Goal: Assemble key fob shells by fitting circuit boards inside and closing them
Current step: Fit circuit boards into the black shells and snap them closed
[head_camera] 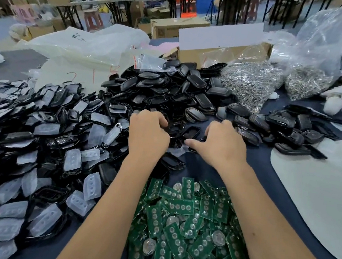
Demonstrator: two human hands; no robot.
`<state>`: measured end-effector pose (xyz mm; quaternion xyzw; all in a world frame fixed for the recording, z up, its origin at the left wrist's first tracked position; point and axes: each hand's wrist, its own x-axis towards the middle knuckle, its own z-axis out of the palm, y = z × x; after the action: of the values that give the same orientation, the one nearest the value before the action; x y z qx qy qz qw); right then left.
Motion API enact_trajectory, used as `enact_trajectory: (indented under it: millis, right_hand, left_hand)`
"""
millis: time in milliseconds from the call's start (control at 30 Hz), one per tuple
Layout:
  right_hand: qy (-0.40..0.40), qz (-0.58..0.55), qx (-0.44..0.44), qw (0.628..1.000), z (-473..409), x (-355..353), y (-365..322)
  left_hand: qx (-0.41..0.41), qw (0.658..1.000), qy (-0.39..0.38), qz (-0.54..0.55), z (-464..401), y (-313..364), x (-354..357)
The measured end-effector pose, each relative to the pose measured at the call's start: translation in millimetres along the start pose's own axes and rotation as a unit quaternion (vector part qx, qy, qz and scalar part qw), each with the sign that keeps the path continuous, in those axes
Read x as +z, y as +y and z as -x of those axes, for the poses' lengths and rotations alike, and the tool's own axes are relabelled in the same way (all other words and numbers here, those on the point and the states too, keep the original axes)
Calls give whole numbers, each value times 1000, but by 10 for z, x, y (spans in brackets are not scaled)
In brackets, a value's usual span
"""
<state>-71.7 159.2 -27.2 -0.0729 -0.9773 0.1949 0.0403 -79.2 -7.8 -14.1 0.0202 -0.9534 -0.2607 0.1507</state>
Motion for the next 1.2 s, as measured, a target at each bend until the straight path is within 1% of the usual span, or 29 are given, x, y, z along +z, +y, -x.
enact_trajectory:
  millis: [100,167,233,300,367,433,500,533,567,600,667,700,767,867,933,1000,1033,1100,1167,1200]
  right_hand:
    - [0,-13,-7,1000,-19,-23,10]
    - [-6,-40,-12,999,-21,-41,34]
    - [-33,-57,-35,997,-31,-87,80]
    - [-76,-68,-66,993,-45,-135,141]
    - [-94,-85,-75,989,-53,-152,182]
    - [-57,-97,-83,990,-62,-149,182]
    - [-17,-124,-121,985,-65,-173,159]
    - [-32,-146,-145,978,-63,-204,150]
    - [-75,-160,-168,970,-53,-242,139]
    - [-141,-158,-189,959,-35,-276,127]
    - [-274,-115,-224,928,20,-309,88]
    - [-317,-98,-238,913,40,-311,81]
    - [-352,-92,-254,896,57,-317,82]
    - [-363,-98,-273,886,55,-340,94]
    - [-371,-162,-285,869,60,-339,95]
    - [-346,-269,-285,853,75,-312,68]
    - [-325,-339,-264,842,79,-290,43]
    - [-283,-477,-199,808,93,-224,-22]
    - [-252,-561,-149,774,107,-123,-109]
    - [-240,-585,-132,764,113,-64,-145]
  left_hand:
    - [40,999,4,21,6,46,55]
    - [82,996,-27,18,-2,111,122]
    - [100,992,-73,-1,-20,177,186]
    - [76,992,-104,3,-68,218,214]
    - [39,992,-120,12,-141,234,213]
    - [10,990,-142,15,-204,242,209]
    - [-13,986,-162,28,-225,268,205]
    - [-18,985,-166,36,-230,274,209]
    - [-21,986,-161,41,-235,273,218]
    - [-24,987,-150,46,-237,269,222]
    - [-32,990,-122,59,-234,236,218]
    - [-36,991,-107,73,-235,211,218]
    - [-45,991,-70,107,-234,166,201]
    - [-50,987,8,154,-236,116,102]
    - [-68,976,42,202,-216,65,32]
    - [-105,958,61,261,-158,-5,3]
    - [-122,952,71,270,-121,-38,-6]
    - [-141,951,84,263,-52,-95,-2]
    - [-150,944,85,280,-6,-130,-10]
    - [-152,939,87,296,9,-146,-16]
